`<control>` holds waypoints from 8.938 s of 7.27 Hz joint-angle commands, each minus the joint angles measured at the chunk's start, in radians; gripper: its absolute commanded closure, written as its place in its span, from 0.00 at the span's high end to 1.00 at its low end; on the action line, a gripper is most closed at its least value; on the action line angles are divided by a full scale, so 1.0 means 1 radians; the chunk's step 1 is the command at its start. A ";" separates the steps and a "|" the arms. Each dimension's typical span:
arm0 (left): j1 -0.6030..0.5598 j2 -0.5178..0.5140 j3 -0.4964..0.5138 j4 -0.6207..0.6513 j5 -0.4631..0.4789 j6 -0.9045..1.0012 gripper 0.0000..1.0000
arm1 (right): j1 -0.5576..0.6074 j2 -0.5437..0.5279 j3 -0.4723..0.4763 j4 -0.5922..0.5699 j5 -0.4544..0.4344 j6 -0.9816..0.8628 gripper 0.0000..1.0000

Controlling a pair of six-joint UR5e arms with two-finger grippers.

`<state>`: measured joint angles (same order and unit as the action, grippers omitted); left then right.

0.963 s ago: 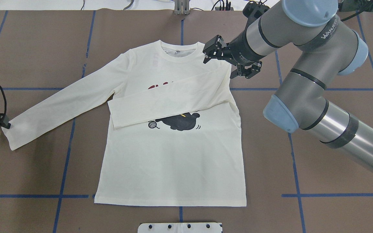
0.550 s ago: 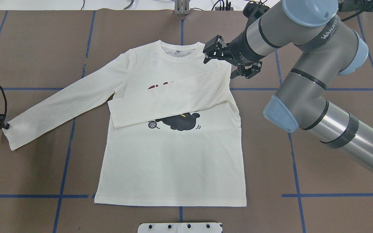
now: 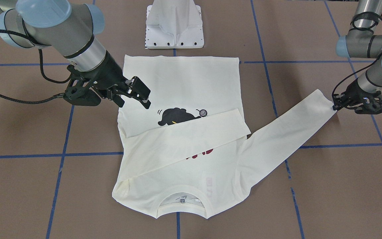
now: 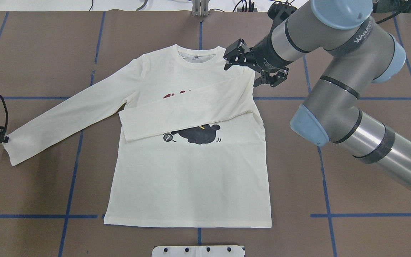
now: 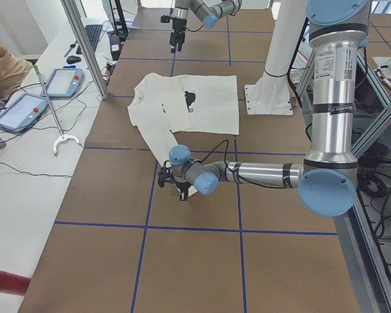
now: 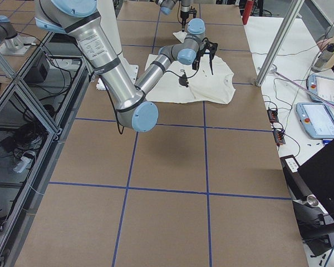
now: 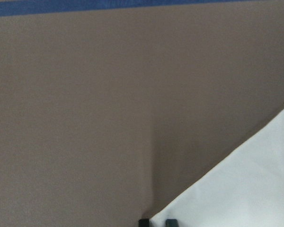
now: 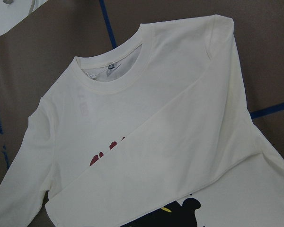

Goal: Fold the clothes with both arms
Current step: 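Fold the held sleeve across the shirt with the left gripper while the right gripper withdraws, then release the sleeve with the left gripper while the right gripper moves to the hem, then grasp the hem corners nearest the robot with both grippers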

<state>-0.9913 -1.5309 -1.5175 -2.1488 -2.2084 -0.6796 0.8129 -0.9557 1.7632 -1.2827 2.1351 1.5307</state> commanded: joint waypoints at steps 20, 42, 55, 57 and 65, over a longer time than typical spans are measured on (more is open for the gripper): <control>0.277 -0.785 -0.069 0.118 0.159 -0.810 0.80 | 0.089 -0.342 0.198 0.011 0.059 -0.136 1.00; 0.528 -0.259 -0.596 0.398 0.487 -0.853 0.69 | -0.807 -0.442 0.386 -0.273 -0.755 0.634 0.00; 0.882 -0.110 -0.581 0.400 0.604 -1.186 0.57 | -0.802 -0.445 0.386 -0.273 -0.759 0.635 0.00; 0.882 -0.110 -0.561 0.400 0.605 -1.183 0.53 | -0.801 -0.445 0.386 -0.274 -0.762 0.635 0.00; 0.881 -0.112 -0.595 0.403 0.604 -1.184 0.00 | -0.798 -0.454 0.387 -0.274 -0.762 0.634 0.00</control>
<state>-0.1092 -1.6429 -2.0966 -1.7481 -1.6047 -1.8639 0.0127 -1.4087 2.1490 -1.5570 1.3729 2.1657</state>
